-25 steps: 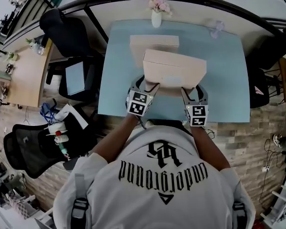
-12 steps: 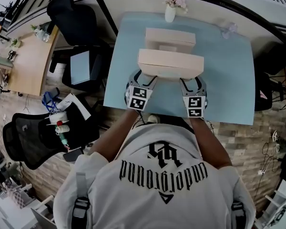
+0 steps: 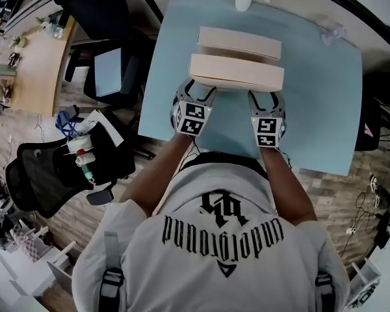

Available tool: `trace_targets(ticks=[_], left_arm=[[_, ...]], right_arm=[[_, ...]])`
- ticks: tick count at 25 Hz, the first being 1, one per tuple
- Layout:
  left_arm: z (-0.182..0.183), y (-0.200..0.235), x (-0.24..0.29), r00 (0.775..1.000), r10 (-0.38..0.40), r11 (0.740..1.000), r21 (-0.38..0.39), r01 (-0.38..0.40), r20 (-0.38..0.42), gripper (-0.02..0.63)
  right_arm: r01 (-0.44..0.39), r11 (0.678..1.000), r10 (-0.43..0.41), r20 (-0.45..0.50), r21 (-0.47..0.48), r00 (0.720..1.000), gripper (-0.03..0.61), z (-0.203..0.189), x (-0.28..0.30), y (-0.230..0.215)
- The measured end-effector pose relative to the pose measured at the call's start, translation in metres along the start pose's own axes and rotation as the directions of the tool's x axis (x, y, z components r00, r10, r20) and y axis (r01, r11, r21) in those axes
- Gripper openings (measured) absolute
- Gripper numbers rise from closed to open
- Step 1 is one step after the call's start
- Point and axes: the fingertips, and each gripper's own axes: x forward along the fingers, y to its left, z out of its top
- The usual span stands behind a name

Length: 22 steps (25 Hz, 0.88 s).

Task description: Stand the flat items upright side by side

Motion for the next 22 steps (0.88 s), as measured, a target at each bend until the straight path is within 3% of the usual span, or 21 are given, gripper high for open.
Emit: trace_targets(ticks=[22], left_arm=[[-0.017,0.012,0.039,0.998,-0.053,0.999,-0.009,0.053,-0.044,0.347]], right_arm=[[-0.023,0.999,0.025,-0.065,0.033,0.998,0.295,-0.026,0.033,0.001]])
